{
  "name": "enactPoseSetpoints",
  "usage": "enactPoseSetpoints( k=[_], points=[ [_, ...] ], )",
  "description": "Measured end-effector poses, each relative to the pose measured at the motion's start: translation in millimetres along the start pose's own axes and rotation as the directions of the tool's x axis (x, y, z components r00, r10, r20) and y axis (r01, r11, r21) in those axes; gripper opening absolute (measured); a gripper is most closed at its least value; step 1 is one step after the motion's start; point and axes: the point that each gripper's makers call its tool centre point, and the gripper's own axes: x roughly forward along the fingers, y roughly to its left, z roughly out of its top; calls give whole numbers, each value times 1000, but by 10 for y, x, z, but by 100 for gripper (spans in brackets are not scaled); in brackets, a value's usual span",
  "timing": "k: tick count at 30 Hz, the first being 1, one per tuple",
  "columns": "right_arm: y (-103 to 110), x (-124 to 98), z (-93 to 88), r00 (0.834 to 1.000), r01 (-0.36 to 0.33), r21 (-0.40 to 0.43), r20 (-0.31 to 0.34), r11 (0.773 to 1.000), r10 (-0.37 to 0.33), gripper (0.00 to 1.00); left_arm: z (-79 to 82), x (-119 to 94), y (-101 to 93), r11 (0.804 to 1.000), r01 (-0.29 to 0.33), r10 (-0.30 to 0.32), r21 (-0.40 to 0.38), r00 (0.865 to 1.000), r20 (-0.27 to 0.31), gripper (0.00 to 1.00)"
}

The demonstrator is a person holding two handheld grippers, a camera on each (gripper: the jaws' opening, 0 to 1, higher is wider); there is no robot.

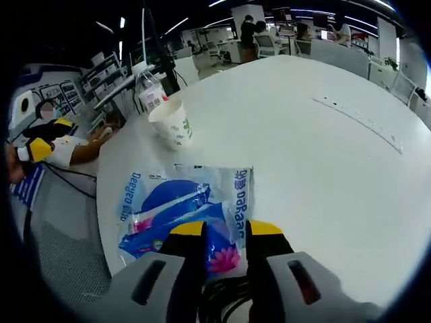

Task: Arrange the tabletop items into an orderly group along one side of the table until the central work area is clear of visible clutter.

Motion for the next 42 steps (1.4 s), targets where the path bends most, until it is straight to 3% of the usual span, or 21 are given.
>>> enactPoseSetpoints(
  k=[2, 4, 12, 18, 30, 42],
  points=[
    [4, 1, -5, 1000, -3, -4, 4, 1000, 3, 13, 3, -6, 4, 1000, -1, 1, -2, 1000, 2, 35],
    [-6, -19, -2, 1000, 13, -2, 16, 1000, -13, 0, -1, -11, 7, 1000, -3, 3, -1, 1000, 1, 35],
    [-42, -171, -10, 997, 36, 87, 71, 996, -42, 0, 2, 6, -24, 1000, 6, -6, 0, 1000, 0, 35],
    [-151, -277, -89, 991, 56, 209, 107, 976, -80, 0, 3, 32, -62, 1000, 21, -21, 4, 1000, -2, 35],
    [-253, -454, -122, 981, 84, 283, 147, 956, -129, 0, 15, 36, -84, 999, 32, -32, 4, 999, 2, 35],
    [-178, -552, -242, 973, 98, 348, 165, 932, -164, 0, 14, 21, -50, 1000, 22, -22, -4, 1000, 7, 35]
  ],
)
